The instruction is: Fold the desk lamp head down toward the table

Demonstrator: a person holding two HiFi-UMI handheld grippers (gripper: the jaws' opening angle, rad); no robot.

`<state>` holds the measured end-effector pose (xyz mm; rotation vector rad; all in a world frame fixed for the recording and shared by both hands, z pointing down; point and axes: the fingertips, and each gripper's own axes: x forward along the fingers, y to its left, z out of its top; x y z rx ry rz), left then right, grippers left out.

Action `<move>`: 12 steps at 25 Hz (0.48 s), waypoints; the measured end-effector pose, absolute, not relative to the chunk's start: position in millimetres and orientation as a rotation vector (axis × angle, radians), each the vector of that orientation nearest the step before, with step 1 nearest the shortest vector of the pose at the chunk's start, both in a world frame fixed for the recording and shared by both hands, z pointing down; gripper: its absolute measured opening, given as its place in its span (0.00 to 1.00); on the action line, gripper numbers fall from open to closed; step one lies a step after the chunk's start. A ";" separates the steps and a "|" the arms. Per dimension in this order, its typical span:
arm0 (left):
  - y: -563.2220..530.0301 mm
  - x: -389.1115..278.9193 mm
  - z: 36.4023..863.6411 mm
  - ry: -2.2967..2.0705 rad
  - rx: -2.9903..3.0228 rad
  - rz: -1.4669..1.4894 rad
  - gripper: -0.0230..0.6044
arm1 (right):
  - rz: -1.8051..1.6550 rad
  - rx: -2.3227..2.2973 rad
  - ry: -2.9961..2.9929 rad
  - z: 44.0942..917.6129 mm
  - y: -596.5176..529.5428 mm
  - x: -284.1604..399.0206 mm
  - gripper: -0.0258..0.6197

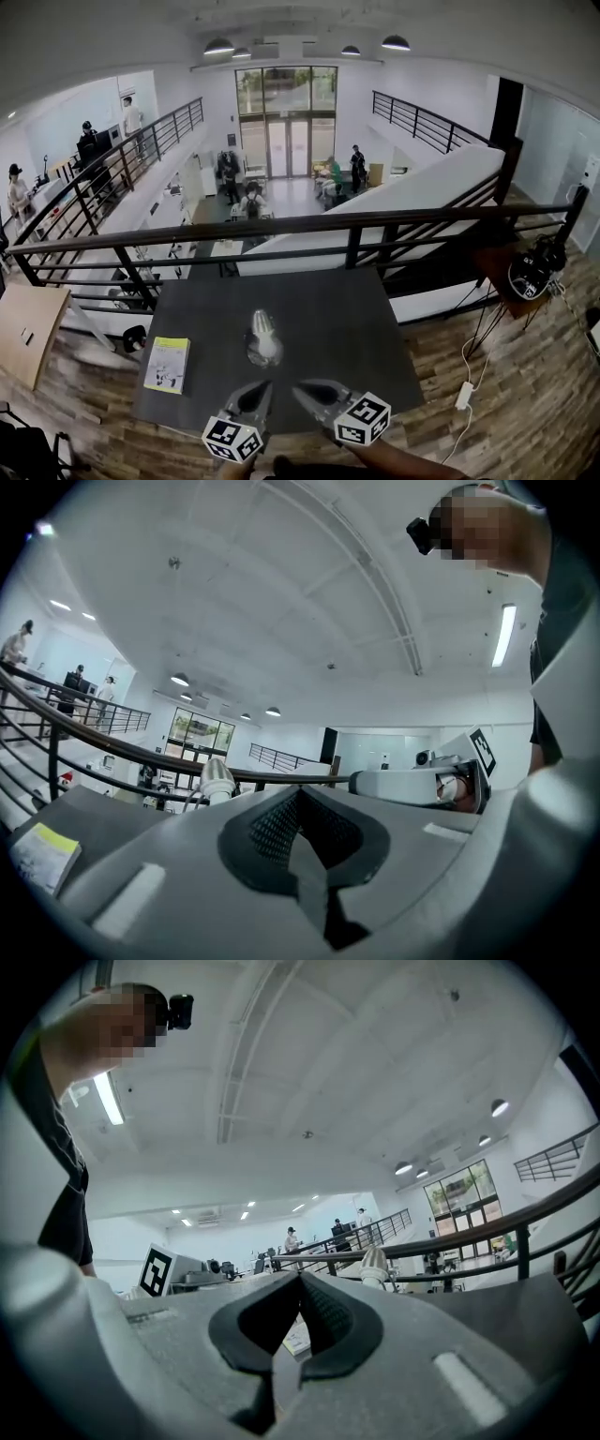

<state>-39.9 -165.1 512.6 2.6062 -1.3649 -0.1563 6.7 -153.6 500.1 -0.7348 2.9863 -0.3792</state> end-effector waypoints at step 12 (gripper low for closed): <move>-203.8 -96.7 508.8 -1.185 2.690 -0.161 0.04 | -0.396 -0.959 2.969 506.3 -196.9 -52.2 0.04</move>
